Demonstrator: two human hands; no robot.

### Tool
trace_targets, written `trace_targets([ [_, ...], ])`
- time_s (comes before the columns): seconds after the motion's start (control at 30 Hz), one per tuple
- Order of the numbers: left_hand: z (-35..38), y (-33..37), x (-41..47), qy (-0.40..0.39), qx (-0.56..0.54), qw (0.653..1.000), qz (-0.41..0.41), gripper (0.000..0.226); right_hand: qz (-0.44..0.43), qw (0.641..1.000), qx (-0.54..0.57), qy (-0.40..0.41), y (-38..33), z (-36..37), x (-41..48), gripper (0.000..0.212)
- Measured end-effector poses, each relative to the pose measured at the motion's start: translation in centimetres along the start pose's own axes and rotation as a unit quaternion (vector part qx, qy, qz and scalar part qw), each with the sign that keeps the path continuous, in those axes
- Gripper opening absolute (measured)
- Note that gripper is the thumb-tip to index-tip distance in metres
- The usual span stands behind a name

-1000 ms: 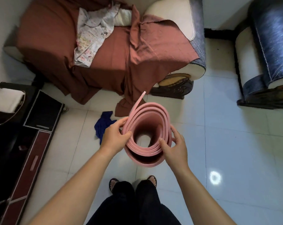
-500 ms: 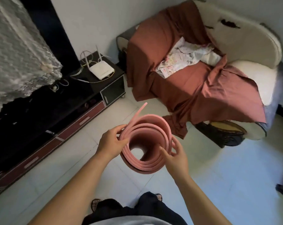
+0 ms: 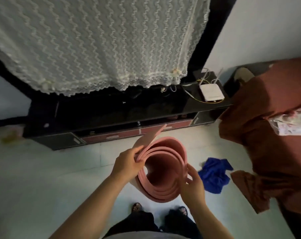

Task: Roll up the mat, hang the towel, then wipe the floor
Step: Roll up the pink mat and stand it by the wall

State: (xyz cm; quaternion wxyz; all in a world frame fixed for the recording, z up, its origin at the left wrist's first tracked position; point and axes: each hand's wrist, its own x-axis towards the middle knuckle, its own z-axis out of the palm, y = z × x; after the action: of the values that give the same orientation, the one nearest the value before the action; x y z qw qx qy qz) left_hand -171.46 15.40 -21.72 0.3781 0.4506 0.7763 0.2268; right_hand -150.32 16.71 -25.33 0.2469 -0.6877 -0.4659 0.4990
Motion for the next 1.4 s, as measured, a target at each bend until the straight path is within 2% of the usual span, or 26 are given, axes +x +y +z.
trace_targets([
  [0.13,-5.1,-5.3,-0.5,0.068,-0.025,0.996,-0.057,0.054,-0.065,0.993,-0.056,-0.085,-3.0,6.4,0.6,0.027],
  [0.37,-13.0,-11.9,-1.1,0.176,-0.077,0.972,-0.132,0.042,-0.14,0.947,-0.121,-0.261,-10.5,17.6,2.3,0.032],
  [0.53,-17.8,-14.9,-0.4,0.249,-0.101,0.942,-0.2,0.039,-0.178,0.901,-0.141,-0.371,-15.6,25.2,4.4,0.037],
  [0.77,-23.2,-18.8,-1.0,0.356,-0.144,0.885,-0.263,0.037,-0.255,0.827,-0.168,-0.473,-21.4,34.8,4.5,0.04],
  [0.9,-26.5,-21.2,-1.4,0.398,-0.169,0.857,-0.28,0.035,-0.31,0.787,-0.165,-0.508,-24.2,39.9,2.6,0.047],
  [0.97,-28.3,-23.1,-1.6,0.409,-0.18,0.847,-0.289,0.037,-0.308,0.778,-0.171,-0.52,-25.1,43.1,1.7,0.05],
  [1.13,-33.9,-29.9,-1.9,0.442,-0.188,0.82,-0.311,0.042,-0.319,0.747,-0.18,-0.555,-27.2,52.0,-1.5,0.042],
  [1.27,-39.3,-36.3,-2.5,0.442,-0.187,0.814,-0.326,0.034,-0.315,0.74,-0.194,-0.562,-28.0,59.5,-4.6,0.06],
  [1.3,-40.6,-37.6,-2.7,0.438,-0.184,0.814,-0.334,0.034,-0.319,0.736,-0.201,-0.562,-28.2,61.2,-5.4,0.059],
  [1.4,-44.4,-41.2,-3.8,0.431,-0.165,0.815,-0.352,0.037,-0.325,0.734,-0.213,-0.557,-28.8,66.4,-8.4,0.036],
])
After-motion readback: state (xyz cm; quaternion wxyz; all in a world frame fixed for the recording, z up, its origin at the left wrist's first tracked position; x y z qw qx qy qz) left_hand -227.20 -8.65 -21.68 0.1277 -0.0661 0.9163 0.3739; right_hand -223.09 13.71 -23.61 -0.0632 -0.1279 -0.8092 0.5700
